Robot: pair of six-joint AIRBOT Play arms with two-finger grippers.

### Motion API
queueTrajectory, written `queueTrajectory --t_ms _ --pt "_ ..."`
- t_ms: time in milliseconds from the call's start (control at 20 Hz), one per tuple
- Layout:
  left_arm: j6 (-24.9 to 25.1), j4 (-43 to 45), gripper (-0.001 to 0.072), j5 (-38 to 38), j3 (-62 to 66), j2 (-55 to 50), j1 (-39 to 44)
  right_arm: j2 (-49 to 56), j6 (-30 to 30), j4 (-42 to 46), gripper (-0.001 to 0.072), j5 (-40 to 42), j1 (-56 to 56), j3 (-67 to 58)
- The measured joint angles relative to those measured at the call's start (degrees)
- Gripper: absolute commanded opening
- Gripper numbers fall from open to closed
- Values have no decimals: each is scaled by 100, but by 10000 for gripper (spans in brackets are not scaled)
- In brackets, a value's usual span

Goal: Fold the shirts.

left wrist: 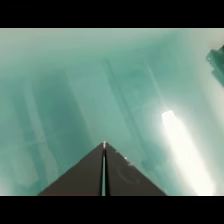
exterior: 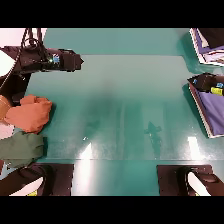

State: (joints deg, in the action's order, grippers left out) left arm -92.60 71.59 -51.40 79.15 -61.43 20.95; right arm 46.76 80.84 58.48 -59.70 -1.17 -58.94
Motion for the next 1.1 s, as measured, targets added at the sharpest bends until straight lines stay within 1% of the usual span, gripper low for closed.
queueTrajectory --t_ms 50,100,150,200,400,500,600,700,850,900,950,1000,1100 --pt "24 24 43 74 0 2 -2 0 2 0 15 -7 -2 0" --pt "85 114 302 101 0 11 -33 0 0 0 15 -11 -2 -2" --pt "116 232 516 79 0 22 -101 0 0 -2 15 -22 -2 0" --pt "118 474 530 -33 2 37 -221 -2 2 -13 15 -26 -2 0" --pt "26 1646 531 -1038 -249 55 -1054 -4 2 -33 15 -35 -2 0" --pt "-7 2044 531 -1394 -667 61 -1534 -4 2 -39 15 -35 -2 0" --pt "-20 2269 531 -1545 -1268 59 -1961 -4 2 -44 15 -31 -2 0" --pt "-33 2411 530 -1440 -1952 59 -2328 -4 2 -42 15 -28 -2 0" --pt "-76 2507 526 -1029 -2828 61 -2726 -4 2 -44 15 -24 -2 0" --pt "-111 2531 356 -922 -2997 61 -2802 -4 2 -44 15 -20 -2 -2" --pt "-133 2544 100 -837 -3119 63 -2861 -4 2 -42 15 -7 -2 0" --pt "-160 2549 28 -798 -3187 66 -2903 -4 2 -44 15 2 -2 0" --pt "-184 2562 27 -778 -3198 68 -2955 -4 2 -44 15 46 -2 0"
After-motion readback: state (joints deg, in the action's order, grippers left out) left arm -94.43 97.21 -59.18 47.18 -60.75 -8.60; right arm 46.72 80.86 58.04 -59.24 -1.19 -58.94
